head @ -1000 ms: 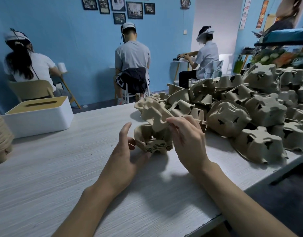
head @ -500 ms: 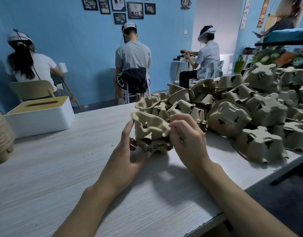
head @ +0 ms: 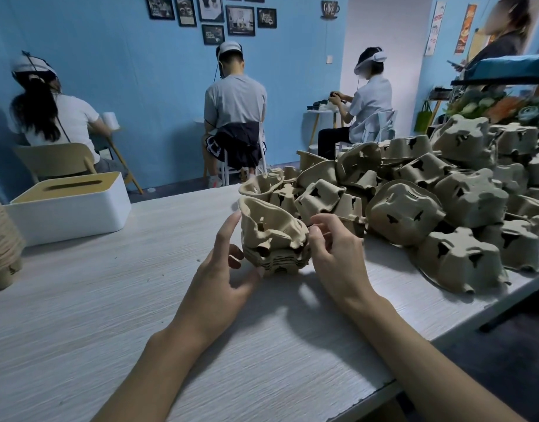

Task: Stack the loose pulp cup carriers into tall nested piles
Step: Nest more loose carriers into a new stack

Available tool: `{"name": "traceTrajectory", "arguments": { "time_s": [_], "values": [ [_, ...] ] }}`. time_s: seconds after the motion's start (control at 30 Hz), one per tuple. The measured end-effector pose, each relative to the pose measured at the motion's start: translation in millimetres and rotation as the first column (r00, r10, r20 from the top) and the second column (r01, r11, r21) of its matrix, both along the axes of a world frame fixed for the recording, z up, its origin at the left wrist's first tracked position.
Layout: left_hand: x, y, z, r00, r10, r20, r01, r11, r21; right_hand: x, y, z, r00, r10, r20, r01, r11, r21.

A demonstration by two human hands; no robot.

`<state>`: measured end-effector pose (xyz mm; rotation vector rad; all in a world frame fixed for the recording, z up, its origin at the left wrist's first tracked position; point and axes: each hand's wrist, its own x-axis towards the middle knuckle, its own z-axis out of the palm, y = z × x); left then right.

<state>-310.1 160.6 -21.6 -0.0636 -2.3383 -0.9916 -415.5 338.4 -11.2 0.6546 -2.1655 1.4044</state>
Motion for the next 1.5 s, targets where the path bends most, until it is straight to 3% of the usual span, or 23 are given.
{"name": "traceTrajectory", "arguments": {
  "time_s": [0.27,0.63,0.77,1.2,1.4,1.5],
  "values": [
    [-1,-1,0,1.000,-0.001,0.029,0.001,1.000,-0.017,-1,-4,-4,0.999,0.024,0.022,-0.024,0.999,0.030],
    [-3,5,3,0.999,-0.017,-0.047,0.015,0.999,-0.036,-1,-6,-5,0.997,0.053,0.056,-0.055,0.998,0.023],
    [-4,5,4,0.997,-0.015,-0.078,0.017,1.000,0.019,-1,-6,-6,0.998,0.070,-0.004,-0.070,0.998,0.009],
    [-2,13,9,0.993,-0.100,-0.064,0.112,0.962,0.247,-1,-7,-7,0.994,0.101,0.038,-0.101,0.995,0.008],
    [-2,11,8,0.998,0.053,-0.041,-0.048,0.993,0.110,0,-6,-7,0.995,0.099,0.018,-0.100,0.995,0.021],
    [-1,11,7,0.999,0.026,-0.019,-0.023,0.991,0.134,-1,-6,-7,0.995,0.098,0.009,-0.098,0.995,0.029]
  ]
}}
